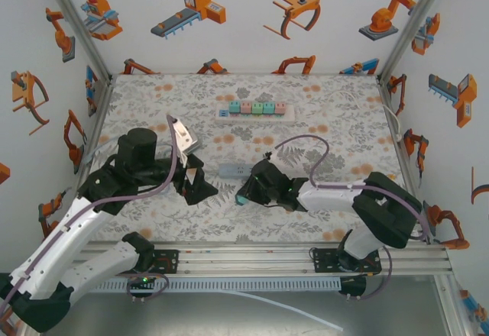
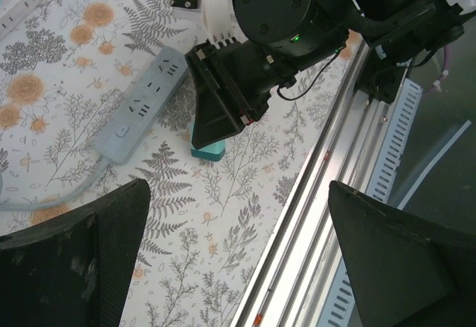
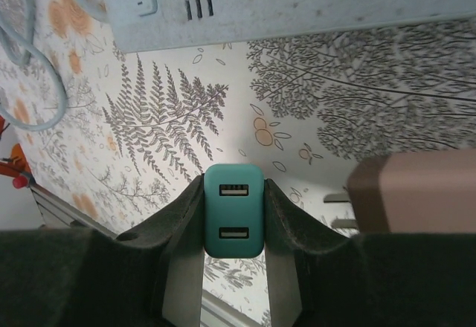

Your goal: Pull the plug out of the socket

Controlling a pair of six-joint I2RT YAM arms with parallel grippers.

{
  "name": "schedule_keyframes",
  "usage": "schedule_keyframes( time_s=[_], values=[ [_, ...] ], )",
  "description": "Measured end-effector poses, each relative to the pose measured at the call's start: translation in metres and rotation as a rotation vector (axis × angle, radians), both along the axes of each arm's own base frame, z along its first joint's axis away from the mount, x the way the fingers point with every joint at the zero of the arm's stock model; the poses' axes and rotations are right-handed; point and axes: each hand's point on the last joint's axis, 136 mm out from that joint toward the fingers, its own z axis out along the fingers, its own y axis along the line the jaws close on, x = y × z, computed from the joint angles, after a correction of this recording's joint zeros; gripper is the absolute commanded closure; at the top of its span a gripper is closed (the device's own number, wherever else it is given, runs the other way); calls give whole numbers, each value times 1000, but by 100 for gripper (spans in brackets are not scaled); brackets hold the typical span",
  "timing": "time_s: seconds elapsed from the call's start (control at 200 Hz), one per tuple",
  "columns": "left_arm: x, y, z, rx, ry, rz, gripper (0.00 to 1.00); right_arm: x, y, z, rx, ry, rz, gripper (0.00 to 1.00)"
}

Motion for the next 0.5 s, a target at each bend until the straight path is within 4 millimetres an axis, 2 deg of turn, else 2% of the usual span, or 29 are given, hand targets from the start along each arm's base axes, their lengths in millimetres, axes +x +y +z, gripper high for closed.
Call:
schedule_keyframes(
  time_s=[0.185, 0.305, 0.386, 0.501],
  values=[
    [3, 0, -13, 31, 20, 7, 3, 1, 12, -1, 13, -3, 7, 68],
    [4, -1, -20, 47, 35, 9, 3, 2, 11, -1, 10, -6, -4, 62],
    [6, -2, -22, 52, 41, 10, 3, 1, 8, -4, -9, -4, -8, 54],
    [8, -3, -25, 60, 46, 15, 3, 0, 3, -8, -36, 3, -14, 52]
  ],
)
